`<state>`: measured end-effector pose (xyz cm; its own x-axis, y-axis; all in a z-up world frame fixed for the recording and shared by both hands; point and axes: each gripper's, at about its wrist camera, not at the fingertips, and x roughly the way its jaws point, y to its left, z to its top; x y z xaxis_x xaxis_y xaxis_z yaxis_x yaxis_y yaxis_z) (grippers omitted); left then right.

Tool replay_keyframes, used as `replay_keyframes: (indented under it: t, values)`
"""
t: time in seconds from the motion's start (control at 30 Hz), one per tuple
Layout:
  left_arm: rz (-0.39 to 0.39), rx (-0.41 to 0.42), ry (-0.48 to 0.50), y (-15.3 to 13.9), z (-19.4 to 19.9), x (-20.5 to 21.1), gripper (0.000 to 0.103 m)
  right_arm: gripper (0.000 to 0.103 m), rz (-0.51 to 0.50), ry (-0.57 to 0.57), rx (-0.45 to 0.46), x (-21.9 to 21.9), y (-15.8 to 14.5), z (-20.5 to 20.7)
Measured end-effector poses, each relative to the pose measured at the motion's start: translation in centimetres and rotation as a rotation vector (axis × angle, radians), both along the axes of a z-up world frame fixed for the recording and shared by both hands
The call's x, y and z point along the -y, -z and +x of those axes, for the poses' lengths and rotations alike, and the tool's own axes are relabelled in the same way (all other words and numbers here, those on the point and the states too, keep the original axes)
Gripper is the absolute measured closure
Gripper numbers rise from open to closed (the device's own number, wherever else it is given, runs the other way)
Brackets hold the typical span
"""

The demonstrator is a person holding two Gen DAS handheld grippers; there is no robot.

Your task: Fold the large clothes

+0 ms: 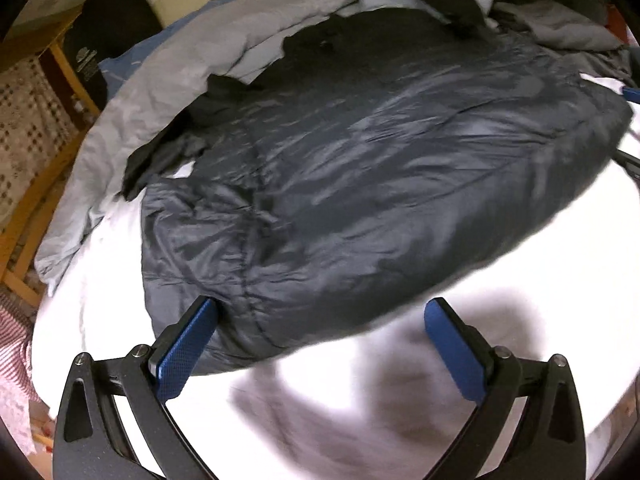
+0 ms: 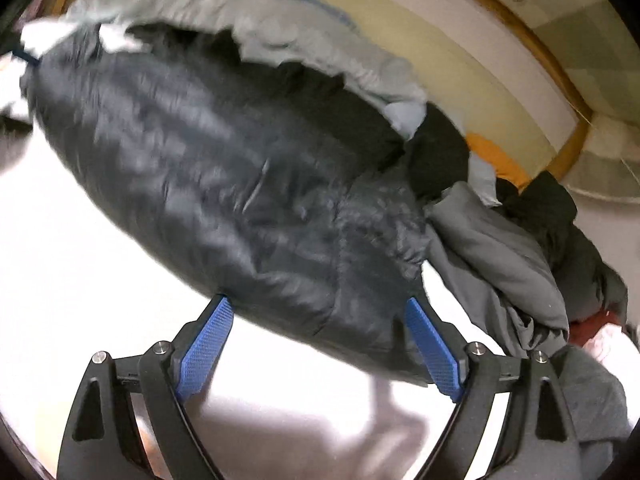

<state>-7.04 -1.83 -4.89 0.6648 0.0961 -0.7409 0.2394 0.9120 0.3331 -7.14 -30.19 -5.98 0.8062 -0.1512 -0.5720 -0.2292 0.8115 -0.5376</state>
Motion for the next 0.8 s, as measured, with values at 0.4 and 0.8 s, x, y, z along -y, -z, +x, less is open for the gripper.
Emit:
replay_keyframes:
  t: [0.4,0.8]
  values:
    - [-0.239,0.008,-0.078,-2.4,0.9,-4.6,0.069,0.083,0.179,0.067,-0.084,2.6,-1.3,2.4]
    - [-0.258,-0.193,-0.014,-6.0,-1.9,-8.2,0.069,0.083,0.388,-0.076,-0.324,4.3,-5.7,-3.8]
